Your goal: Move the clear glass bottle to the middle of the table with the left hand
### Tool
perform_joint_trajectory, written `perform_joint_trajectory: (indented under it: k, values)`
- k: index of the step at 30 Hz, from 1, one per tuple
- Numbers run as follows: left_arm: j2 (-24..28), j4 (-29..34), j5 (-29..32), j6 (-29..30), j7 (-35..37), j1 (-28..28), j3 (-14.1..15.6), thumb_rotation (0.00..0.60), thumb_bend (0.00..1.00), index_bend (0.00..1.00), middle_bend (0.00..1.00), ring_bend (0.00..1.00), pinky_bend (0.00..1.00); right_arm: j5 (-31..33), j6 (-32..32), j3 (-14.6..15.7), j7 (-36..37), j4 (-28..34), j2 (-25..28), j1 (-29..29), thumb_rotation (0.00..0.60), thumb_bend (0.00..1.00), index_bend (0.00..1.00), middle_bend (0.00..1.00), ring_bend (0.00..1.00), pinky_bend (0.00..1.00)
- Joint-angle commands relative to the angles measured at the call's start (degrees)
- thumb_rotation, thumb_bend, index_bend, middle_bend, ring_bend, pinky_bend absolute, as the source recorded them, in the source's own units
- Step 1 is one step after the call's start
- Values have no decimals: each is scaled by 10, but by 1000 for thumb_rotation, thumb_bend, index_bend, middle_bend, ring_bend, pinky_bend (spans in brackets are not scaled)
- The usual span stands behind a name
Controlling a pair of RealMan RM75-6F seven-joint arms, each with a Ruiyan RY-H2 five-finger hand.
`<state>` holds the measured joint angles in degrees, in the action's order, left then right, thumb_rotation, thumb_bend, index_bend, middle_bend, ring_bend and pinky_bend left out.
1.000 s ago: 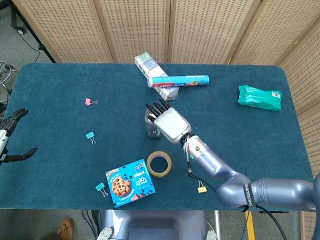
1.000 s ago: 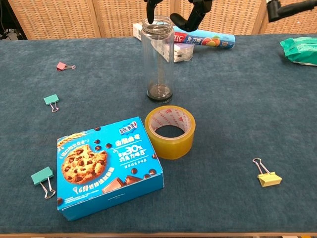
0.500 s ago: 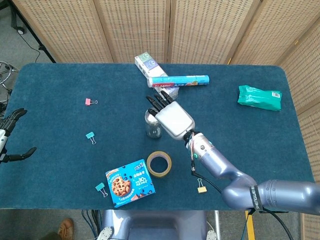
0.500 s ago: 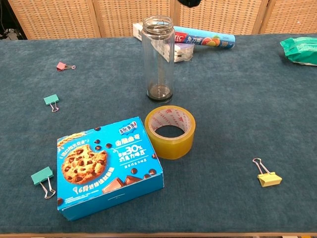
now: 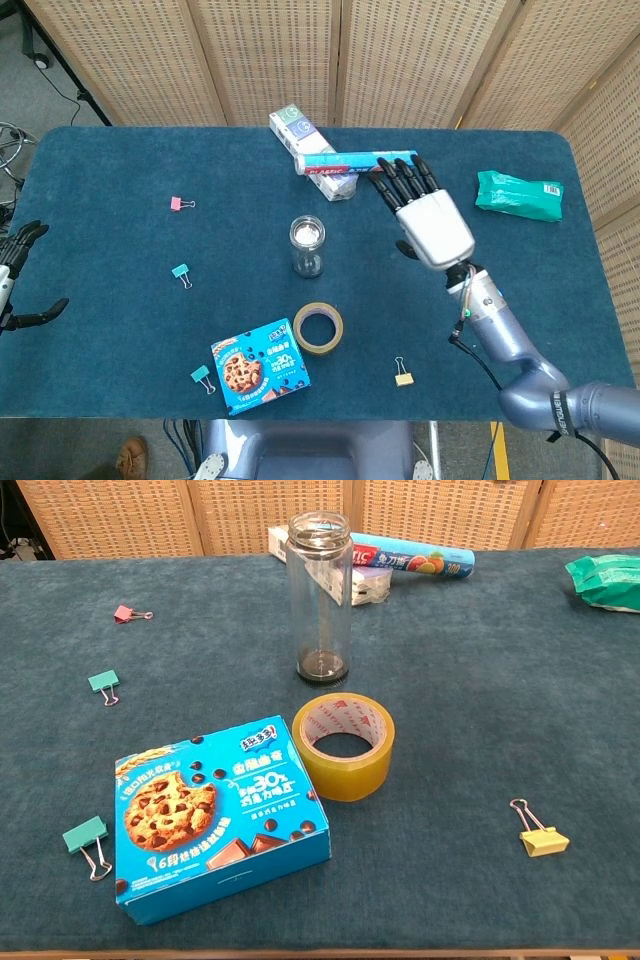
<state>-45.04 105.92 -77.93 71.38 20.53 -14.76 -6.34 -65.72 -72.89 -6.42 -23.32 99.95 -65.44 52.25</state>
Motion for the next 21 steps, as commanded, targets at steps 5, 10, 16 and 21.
perform_joint_trajectory:
  k: [5, 10, 16, 21]
  values:
    - [-17, 18, 9, 34, -49, 18, 3, 600, 209, 0, 0, 0, 0, -55, -59, 38, 99, -58, 4, -105, 600, 0, 0, 0, 0, 0]
    - [-28, 17, 15, 43, -65, 28, 7, 600, 209, 0, 0, 0, 0, -94, -113, 58, 149, -94, -6, -169, 600, 0, 0, 0, 0, 0]
    - [-37, 6, 17, 57, -61, 43, 12, 600, 209, 0, 0, 0, 0, -137, -176, 86, 201, -153, -29, -248, 600, 0, 0, 0, 0, 0]
    - [-40, -4, 8, 70, -58, 52, 14, 600, 209, 0, 0, 0, 0, -147, -221, 101, 250, -201, -55, -313, 600, 0, 0, 0, 0, 0]
